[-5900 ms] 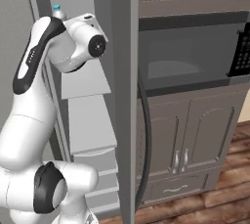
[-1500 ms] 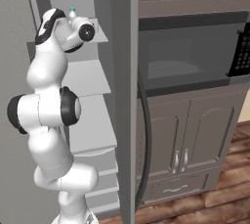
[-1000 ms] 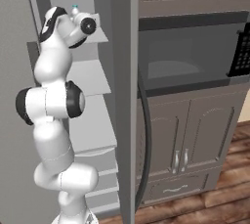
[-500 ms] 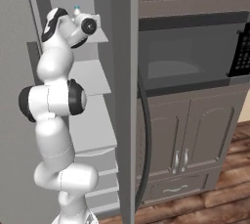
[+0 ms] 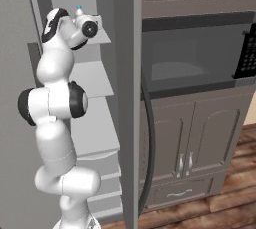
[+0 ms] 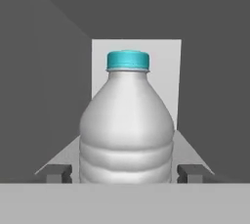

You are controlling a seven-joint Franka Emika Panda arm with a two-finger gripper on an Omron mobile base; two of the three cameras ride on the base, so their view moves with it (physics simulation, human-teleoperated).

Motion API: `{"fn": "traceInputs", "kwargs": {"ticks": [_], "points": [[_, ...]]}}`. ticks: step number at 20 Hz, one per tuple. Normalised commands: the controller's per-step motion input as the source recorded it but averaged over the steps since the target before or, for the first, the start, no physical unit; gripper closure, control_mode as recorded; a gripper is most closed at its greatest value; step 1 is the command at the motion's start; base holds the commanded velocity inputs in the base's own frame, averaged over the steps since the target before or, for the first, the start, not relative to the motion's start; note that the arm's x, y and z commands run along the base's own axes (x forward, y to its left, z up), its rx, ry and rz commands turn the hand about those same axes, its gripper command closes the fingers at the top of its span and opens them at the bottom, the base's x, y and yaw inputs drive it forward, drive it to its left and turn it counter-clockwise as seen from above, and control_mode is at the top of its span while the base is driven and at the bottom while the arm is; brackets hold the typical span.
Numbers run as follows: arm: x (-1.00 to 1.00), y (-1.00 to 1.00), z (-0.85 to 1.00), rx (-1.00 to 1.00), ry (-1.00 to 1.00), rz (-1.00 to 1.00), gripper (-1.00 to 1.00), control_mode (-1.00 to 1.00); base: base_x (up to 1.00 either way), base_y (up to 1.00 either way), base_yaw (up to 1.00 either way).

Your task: Take the bottled waters from the counter and place them in the freezer to freeze. Close the freezer door after placing the bottles.

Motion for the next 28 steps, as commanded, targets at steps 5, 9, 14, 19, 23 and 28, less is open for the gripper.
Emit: {"fn": "traceInputs", "kwargs": {"ticks": [5,9,14,19,23,28], "points": [[-0.64,0.00,0.40,0.00,-0.08,-0.05,-1.00,-1.00,0.00,0.00,0.00],[-0.97,0.00,0.71,0.05,-0.06,-0.10,-1.00,-1.00,0.00,0.00,0.00],[-1.00,-0.26,0.43,0.16,-0.01,-0.18,-1.00,-1.00,0.00,0.00,0.00],[-1.00,-0.49,0.40,0.20,-0.01,-0.19,-1.00,-1.00,0.00,0.00,0.00],[-1.00,-0.49,0.58,0.26,0.00,-0.20,-1.00,-1.00,0.00,0.00,0.00],[-1.00,-0.66,0.66,0.31,0.00,-0.19,-1.00,-1.00,0.00,0.00,0.00]]}}
